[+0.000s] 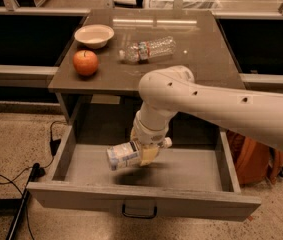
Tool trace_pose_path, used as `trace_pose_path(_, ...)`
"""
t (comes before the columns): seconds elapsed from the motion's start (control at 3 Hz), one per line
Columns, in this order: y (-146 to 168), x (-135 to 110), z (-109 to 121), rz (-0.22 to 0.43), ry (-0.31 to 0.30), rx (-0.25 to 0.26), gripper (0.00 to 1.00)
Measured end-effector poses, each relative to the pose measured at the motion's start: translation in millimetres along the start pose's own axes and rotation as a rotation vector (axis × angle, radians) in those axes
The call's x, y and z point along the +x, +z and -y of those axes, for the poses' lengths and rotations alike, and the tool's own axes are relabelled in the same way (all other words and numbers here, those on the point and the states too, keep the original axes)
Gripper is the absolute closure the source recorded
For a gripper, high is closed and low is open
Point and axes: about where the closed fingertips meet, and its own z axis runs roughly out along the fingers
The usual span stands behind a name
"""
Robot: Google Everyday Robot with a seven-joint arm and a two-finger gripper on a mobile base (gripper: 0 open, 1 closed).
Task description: Pick blue plastic bottle from top drawer and place on counter
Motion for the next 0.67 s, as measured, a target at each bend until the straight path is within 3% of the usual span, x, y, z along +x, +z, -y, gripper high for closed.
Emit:
trace_pose_path(0.33, -56.0, 13.2, 18.2, -0.068, 0.010, 0.026, 1.00)
trace_pose_path(0.67, -108.0, 45.8, 42.1, -0.145, 0.053, 0.011, 1.00)
